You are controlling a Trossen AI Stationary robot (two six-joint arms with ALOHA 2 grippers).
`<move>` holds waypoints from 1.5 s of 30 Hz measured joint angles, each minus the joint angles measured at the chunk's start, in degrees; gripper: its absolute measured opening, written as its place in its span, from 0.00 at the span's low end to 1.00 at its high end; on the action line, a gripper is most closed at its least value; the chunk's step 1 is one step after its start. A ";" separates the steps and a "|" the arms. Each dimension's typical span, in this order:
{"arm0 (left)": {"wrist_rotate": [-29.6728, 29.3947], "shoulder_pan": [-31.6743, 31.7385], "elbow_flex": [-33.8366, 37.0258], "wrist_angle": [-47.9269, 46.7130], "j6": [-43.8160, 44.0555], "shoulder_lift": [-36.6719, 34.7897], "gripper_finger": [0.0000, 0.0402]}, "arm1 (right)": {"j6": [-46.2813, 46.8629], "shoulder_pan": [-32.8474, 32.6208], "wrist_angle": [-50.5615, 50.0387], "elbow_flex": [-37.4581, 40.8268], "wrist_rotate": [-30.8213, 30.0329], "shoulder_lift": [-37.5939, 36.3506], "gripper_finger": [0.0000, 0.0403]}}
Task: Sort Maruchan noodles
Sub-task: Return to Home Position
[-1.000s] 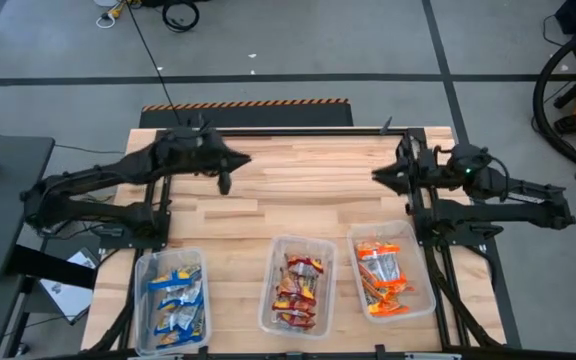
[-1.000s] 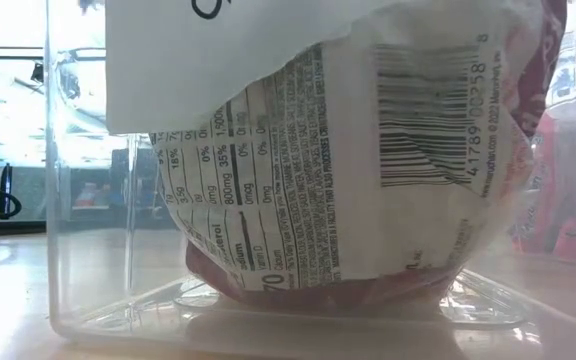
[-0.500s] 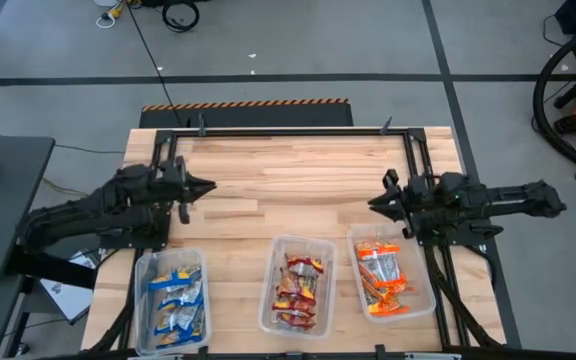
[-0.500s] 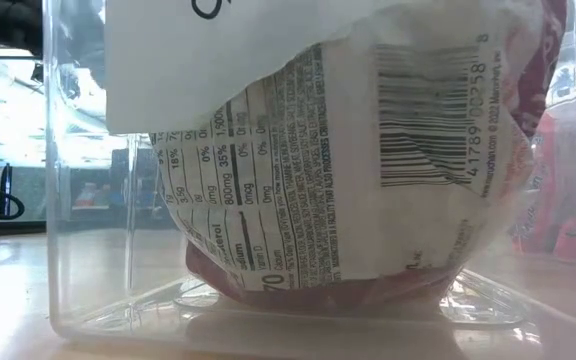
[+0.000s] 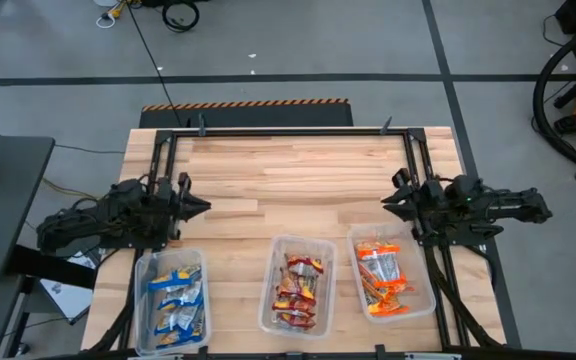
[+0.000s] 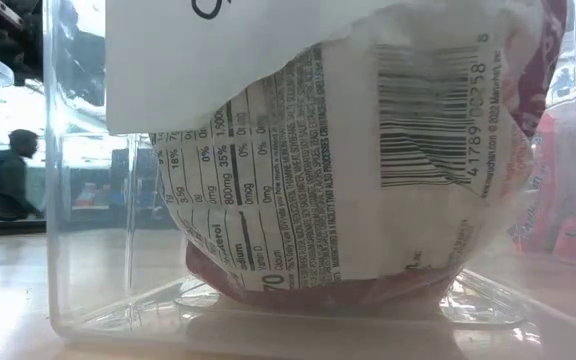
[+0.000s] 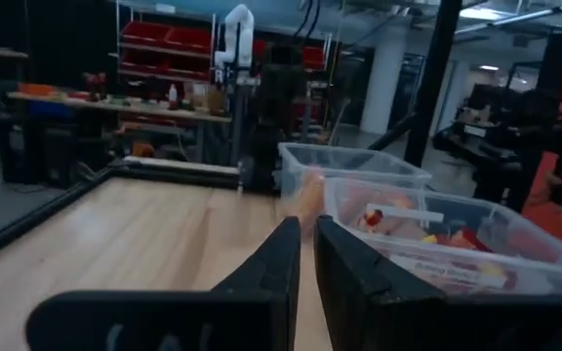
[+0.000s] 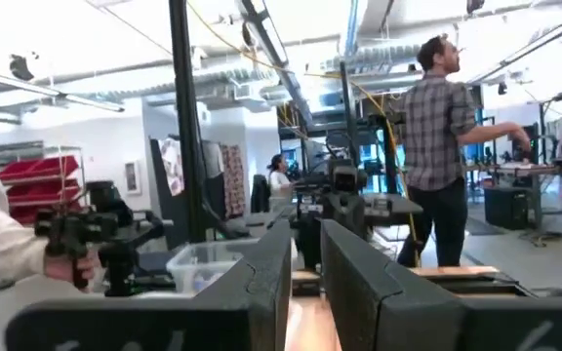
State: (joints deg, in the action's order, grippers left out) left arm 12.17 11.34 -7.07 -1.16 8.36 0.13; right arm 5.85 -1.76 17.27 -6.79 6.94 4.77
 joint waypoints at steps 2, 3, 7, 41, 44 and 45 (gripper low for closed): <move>-1.60 -1.42 1.06 1.21 -0.43 0.19 0.10 | 1.31 -0.30 2.32 3.24 -0.14 -0.71 0.17; -2.12 -2.14 1.95 1.48 -0.41 0.10 0.10 | 2.06 -0.53 3.96 5.34 -0.09 -1.24 0.17; -2.66 -5.68 4.75 6.10 -0.43 0.10 0.10 | 4.68 -2.24 3.20 6.37 0.28 -1.85 0.17; -15.56 -13.08 6.62 5.63 -11.58 0.23 0.10 | -3.00 -3.45 -8.32 6.41 -3.92 -1.42 0.17; -15.56 -13.08 6.62 5.63 -11.56 0.23 0.10 | -3.00 -3.45 -8.32 6.41 -3.92 -1.42 0.17; -15.56 -13.08 6.62 5.63 -11.56 0.23 0.10 | -3.01 -3.45 -8.32 6.41 -3.92 -1.42 0.17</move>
State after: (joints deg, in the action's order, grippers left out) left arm -3.40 -1.74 -0.45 4.47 -3.20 0.36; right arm 2.83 -5.21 8.95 -0.38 3.03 3.36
